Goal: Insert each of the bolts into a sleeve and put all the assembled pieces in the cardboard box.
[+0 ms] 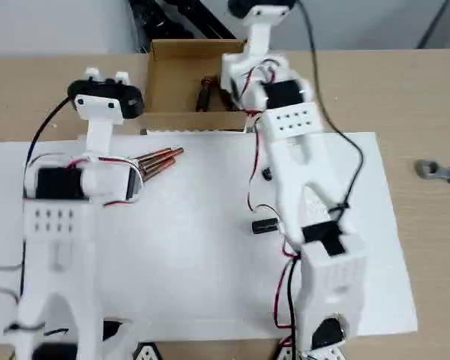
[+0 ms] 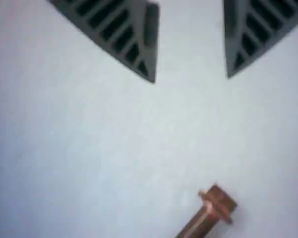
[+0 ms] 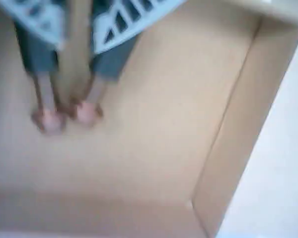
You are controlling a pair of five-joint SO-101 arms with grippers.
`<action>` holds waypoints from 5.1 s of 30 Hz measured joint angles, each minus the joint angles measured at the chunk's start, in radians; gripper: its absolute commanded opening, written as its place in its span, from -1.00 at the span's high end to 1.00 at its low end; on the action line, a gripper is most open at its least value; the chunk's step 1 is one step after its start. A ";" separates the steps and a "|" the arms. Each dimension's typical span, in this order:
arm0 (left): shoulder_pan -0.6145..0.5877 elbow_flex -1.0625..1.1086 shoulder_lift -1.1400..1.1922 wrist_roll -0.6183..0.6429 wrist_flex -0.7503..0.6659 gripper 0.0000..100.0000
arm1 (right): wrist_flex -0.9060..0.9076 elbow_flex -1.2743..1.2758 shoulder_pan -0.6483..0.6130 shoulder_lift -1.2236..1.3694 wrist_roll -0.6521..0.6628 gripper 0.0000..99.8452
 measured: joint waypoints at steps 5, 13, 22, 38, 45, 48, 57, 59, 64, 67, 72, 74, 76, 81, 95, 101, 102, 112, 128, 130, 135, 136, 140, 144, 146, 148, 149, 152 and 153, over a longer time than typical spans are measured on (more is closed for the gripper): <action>-0.009 -0.184 0.255 -0.141 0.095 0.83 | 0.215 0.000 0.048 -0.138 0.000 0.99; -0.009 -0.480 0.707 -0.273 0.146 0.83 | 0.532 0.000 0.133 -0.348 0.000 0.99; -0.009 -0.819 1.062 -0.338 0.178 0.82 | 0.704 0.000 0.258 -0.575 0.000 0.99; -0.014 -0.922 1.171 -0.568 0.180 0.74 | 0.700 0.448 0.305 -0.881 0.060 0.98; -0.017 -0.950 1.234 -0.595 0.180 0.74 | 0.635 0.628 0.305 -1.014 0.060 0.98; -0.020 -0.953 1.266 -0.595 0.178 0.74 | 0.609 0.694 0.305 -1.060 0.060 0.98; -0.018 -0.954 1.307 -0.603 0.180 0.74 | 0.568 0.812 0.305 -1.132 0.060 0.98; -0.018 -0.954 1.307 -0.603 0.180 0.74 | 0.559 0.824 0.305 -1.138 0.060 0.98; -0.012 -0.954 1.307 -0.603 0.180 0.88 | 0.548 0.829 0.305 -1.140 0.060 0.98; 0.015 -0.951 1.309 -0.603 0.190 0.99 | 0.548 0.829 0.305 -1.140 0.060 0.98; 0.037 -0.950 1.315 -0.603 0.195 0.99 | 0.548 0.829 0.305 -1.140 0.060 0.98; 0.037 -0.950 1.315 -0.623 0.195 0.99 | 0.548 0.829 0.305 -1.140 0.060 0.98; 0.037 -0.950 1.315 -0.652 0.195 0.99 | 0.548 0.829 0.305 -1.140 0.060 0.98; 0.037 -0.904 1.261 -0.755 0.193 0.99 | 0.546 0.829 0.305 -1.140 0.060 0.98; 0.098 -0.427 0.683 -1.077 0.186 0.99 | 0.531 0.890 0.307 -1.140 0.060 0.98; 0.141 -0.242 0.336 -1.132 0.186 0.99 | 0.476 0.934 0.308 -1.140 0.060 0.98; 0.152 -0.210 0.273 -1.149 0.186 0.99 | 0.476 0.942 0.305 -1.140 0.060 0.98; 0.190 0.143 -0.235 -1.384 0.193 0.99 | 0.420 0.993 0.374 -1.140 0.060 0.98; 0.029 0.367 0.092 -1.639 -0.175 0.99 | 0.316 1.036 0.433 -1.140 0.060 0.98; 0.023 0.313 0.186 -1.639 -0.189 0.99 | 0.299 1.036 0.433 -1.140 0.060 0.98; 0.021 0.109 0.425 -1.639 -0.195 0.99 | 0.285 1.036 0.433 -1.140 0.060 0.98; 0.021 0.064 0.474 -1.639 -0.195 0.99 | 0.285 1.036 0.433 -1.140 0.060 0.98; 0.021 -0.103 0.634 -1.639 -0.195 0.99 | 0.285 1.036 0.433 -1.140 0.060 0.98; 0.021 -0.203 0.709 -1.639 -0.196 0.99 | 0.285 1.036 0.433 -1.140 0.060 0.98; 0.025 -0.232 0.723 -1.639 -0.196 0.99 | 0.285 1.036 0.433 -1.140 0.060 0.98; 0.031 -0.242 0.726 -1.639 -0.196 0.99 | 0.285 1.036 0.433 -1.140 0.060 0.98; 0.035 -0.242 0.730 -1.639 -0.196 0.98 | 0.285 1.036 0.433 -1.140 0.060 0.98; 0.044 -0.242 0.740 -1.639 -0.175 0.96 | 0.285 1.036 0.433 -1.140 0.060 0.98; 0.048 -0.242 0.740 -1.639 -0.166 0.92 | 0.285 1.036 0.433 -1.140 0.060 0.98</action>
